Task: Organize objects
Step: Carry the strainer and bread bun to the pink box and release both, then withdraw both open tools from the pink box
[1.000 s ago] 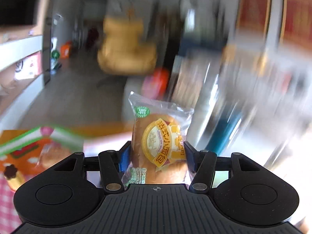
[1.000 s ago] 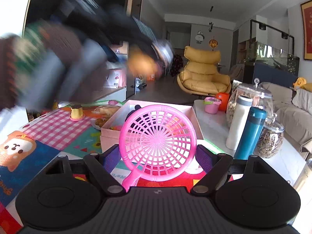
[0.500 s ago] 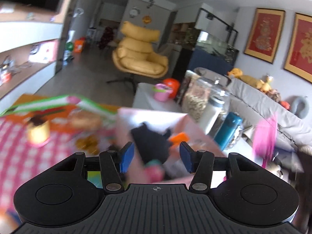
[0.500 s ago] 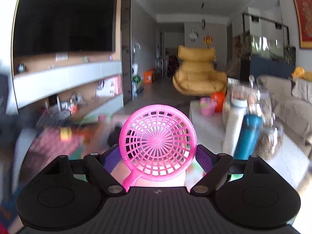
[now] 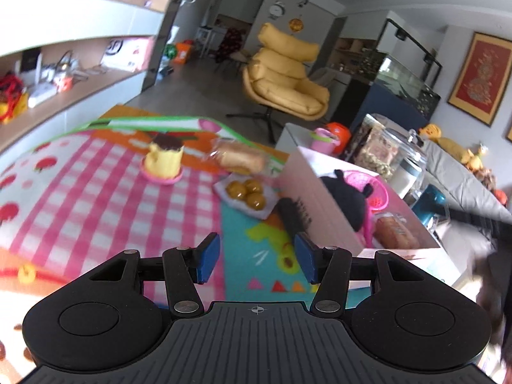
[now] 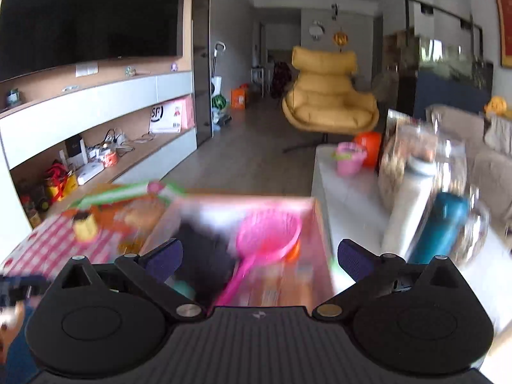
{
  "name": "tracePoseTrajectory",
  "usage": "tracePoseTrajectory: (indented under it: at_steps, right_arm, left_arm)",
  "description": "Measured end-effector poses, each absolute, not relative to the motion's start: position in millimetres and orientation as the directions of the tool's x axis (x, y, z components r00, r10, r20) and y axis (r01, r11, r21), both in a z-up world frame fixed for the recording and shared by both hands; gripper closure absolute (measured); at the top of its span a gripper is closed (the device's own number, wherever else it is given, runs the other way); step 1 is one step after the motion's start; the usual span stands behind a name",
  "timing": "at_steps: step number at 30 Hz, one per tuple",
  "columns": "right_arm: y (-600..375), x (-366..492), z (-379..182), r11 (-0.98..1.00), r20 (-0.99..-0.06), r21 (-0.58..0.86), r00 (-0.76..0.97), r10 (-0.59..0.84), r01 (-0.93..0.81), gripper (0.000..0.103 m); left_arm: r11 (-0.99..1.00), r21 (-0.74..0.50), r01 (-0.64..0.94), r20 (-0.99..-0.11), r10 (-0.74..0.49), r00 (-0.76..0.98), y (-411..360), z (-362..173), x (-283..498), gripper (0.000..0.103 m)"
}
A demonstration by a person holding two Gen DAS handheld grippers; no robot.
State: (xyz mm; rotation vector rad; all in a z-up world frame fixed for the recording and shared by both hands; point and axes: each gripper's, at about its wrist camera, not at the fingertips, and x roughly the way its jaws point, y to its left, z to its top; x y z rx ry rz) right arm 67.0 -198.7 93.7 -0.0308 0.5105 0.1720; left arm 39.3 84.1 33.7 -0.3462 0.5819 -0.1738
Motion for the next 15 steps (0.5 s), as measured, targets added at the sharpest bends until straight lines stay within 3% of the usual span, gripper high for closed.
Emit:
tracePoseTrajectory:
  at_steps: [10,15]
  right_arm:
    - [-162,4,26,0.976,-0.460,-0.026,0.870,0.178,-0.214,0.000]
    - [-164,-1,25,0.976,-0.432,-0.009,0.882,0.191,-0.216,0.000]
  left_arm:
    - [0.946,-0.300,0.125,-0.534,-0.276,0.799,63,21,36,0.047]
    - [0.958,-0.278,0.072,-0.568,-0.224,0.792,63,13,46,0.047]
